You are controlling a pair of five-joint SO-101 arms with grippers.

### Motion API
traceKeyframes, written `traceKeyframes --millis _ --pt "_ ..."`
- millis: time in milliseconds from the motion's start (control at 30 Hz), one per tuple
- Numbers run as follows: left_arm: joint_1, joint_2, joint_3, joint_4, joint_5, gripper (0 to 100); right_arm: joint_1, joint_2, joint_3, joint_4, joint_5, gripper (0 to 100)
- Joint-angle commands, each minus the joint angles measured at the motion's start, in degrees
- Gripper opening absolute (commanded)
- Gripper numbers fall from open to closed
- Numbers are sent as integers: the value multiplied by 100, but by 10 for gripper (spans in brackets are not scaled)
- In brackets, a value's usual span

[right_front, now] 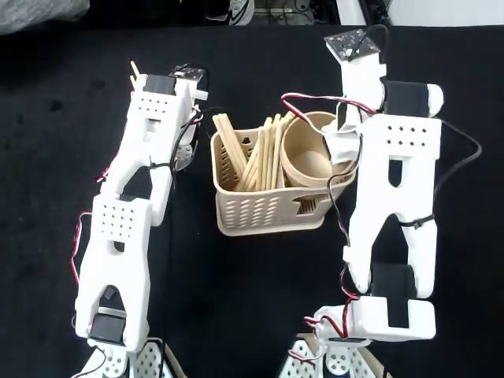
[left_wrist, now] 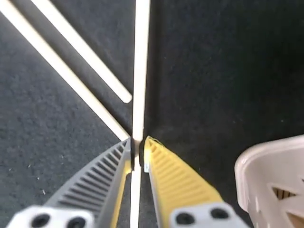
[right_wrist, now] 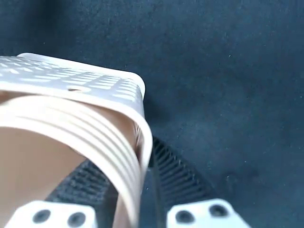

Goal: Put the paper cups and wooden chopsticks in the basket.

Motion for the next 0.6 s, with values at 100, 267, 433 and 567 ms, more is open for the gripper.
traceKeyframes --millis 100,267,433,567 --pt "-127 -1714 1086 70 220 28 -62 -312 -48 97 44 12" --pt "-295 -4053 3231 -571 422 28 -70 -312 -48 97 53 12" --pt "-497 -6971 6360 -2655 466 28 -70 -303 -48 97 53 12" --pt "-532 -9407 8532 -4202 545 28 -70 -295 -48 88 53 12"
